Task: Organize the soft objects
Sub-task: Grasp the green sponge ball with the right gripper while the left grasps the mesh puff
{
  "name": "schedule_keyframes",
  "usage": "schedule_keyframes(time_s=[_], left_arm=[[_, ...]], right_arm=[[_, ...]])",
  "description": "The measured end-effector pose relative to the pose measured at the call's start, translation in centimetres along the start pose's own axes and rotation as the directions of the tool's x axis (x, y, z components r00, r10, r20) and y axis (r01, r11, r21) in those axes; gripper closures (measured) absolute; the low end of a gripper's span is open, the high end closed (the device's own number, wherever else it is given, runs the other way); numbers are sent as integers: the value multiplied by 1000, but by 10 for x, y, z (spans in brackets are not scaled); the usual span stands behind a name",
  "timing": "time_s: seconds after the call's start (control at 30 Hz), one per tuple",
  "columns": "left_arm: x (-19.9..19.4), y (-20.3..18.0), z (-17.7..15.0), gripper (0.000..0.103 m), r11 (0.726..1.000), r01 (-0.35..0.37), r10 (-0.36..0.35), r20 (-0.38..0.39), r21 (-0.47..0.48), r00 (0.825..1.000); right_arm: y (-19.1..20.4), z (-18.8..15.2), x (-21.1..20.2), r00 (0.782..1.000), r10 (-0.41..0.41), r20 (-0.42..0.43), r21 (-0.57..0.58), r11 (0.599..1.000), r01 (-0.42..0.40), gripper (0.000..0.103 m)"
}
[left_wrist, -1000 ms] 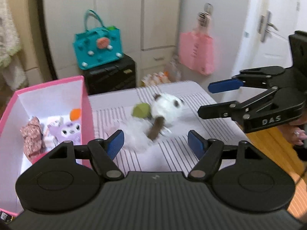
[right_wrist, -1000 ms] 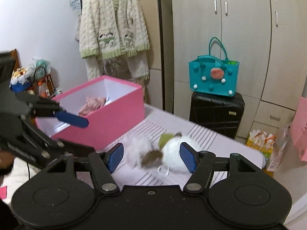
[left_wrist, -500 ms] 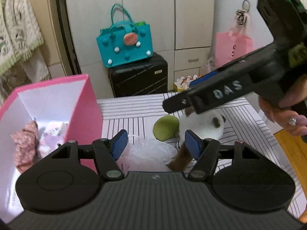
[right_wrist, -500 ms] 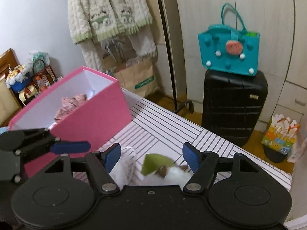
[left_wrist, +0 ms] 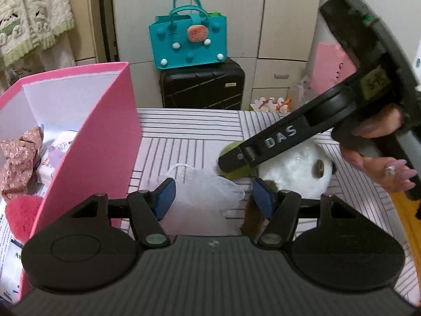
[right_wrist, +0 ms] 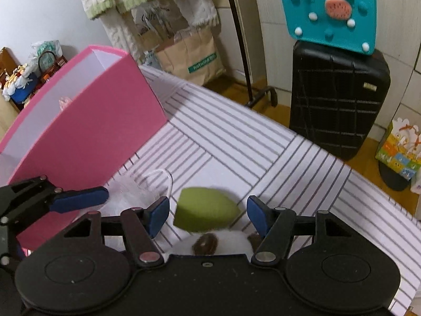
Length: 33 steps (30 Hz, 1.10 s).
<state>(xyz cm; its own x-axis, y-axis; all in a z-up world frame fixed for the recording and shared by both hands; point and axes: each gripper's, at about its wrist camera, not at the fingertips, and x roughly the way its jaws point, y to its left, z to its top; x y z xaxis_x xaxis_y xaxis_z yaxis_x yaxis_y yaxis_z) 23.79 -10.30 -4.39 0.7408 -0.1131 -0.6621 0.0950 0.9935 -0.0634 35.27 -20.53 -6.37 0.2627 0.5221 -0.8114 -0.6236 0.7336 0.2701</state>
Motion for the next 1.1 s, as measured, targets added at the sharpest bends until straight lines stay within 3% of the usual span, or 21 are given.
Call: schedule_keyframes(time_s=[0.17,0.27,0.47,0.8,0.9,0.93,1.1], left_arm=[[-9,-6,-5,40,998,48,-49,20,27,999],[-5,-6,-6,40,1000,14,-14,32,16,999],[5,4,-4,38,999,-22,23,29,-41,999],[27,-2,-3,38,993,-120,120,25,-14,992],[31,0,-5,46,988,-151,152,28,-22,988],[32,1,-6,63,987,-156,157,28,-23,987],[36,3,-8,69,990,-142,142,21,-7,990]], right_arm=[[-2,-10,-3,999,4,34,16,1000,-5,49],[3,-19,-9,996,-42,78,-11,999,43,50],[1,-34,-20,992,-14,122,-3,1000,15,50],[-2,-43,-26,984,30,178,17,999,-33,50],[-3,-44,-25,982,37,183,19,999,-41,50],[-3,-45,-25,982,37,185,22,999,-42,51],[-4,-45,-29,978,33,207,33,999,-40,50]])
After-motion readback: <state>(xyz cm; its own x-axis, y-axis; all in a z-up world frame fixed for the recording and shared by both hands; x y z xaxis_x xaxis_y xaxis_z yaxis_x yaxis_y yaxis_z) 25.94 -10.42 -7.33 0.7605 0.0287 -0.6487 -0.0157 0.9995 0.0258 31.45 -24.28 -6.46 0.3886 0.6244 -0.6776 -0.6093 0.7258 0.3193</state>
